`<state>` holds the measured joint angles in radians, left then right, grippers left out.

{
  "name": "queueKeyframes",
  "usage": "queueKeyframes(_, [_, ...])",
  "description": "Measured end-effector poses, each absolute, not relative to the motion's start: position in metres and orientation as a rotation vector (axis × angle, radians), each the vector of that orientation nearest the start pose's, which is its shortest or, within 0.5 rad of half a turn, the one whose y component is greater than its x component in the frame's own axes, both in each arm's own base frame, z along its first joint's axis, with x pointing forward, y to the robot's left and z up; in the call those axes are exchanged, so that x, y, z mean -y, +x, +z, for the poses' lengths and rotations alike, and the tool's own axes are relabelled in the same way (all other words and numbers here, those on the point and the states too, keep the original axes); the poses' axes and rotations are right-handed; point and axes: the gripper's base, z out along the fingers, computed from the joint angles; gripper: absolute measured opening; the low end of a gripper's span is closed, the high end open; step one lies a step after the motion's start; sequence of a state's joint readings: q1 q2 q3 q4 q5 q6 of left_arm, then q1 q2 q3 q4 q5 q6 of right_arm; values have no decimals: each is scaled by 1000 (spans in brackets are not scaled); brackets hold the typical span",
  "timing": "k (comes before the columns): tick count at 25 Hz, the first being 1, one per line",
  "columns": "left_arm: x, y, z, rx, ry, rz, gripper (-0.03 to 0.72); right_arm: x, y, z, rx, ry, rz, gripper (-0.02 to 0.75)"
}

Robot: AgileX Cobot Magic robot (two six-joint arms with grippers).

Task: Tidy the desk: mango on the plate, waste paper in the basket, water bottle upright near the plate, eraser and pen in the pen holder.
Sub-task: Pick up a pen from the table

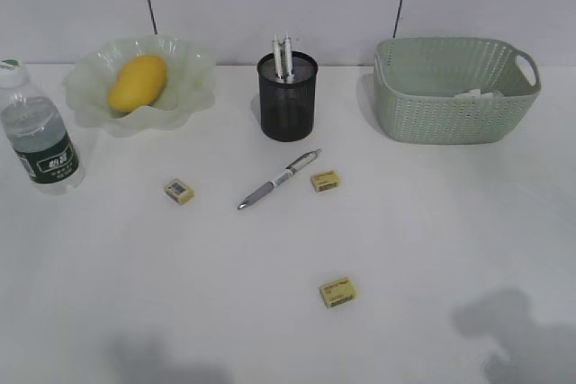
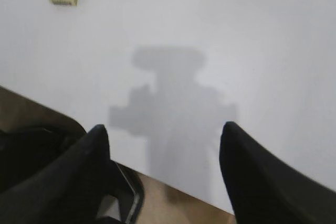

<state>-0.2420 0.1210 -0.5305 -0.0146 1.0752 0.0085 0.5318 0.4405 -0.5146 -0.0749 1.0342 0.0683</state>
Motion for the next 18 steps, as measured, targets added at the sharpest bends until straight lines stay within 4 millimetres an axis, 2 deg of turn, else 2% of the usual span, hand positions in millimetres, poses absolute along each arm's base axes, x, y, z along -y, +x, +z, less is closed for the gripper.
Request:
queueKeyframes(5, [2, 6, 285, -2120, 150, -91, 376, -36, 72, 275, -2408, -475, 213, 522])
queueKeyframes(9, [2, 4, 285, -2109, 117, -74, 372, -53, 100, 274, -2508, -444, 198, 522])
queueKeyframes(14, [2, 4, 285, -2108, 117, -75, 372, -83, 151, 270, -2659, -405, 155, 522])
queueKeyframes(18, [2, 4, 285, -2108, 117, -76, 372, -109, 196, 265, -2717, -403, 132, 522])
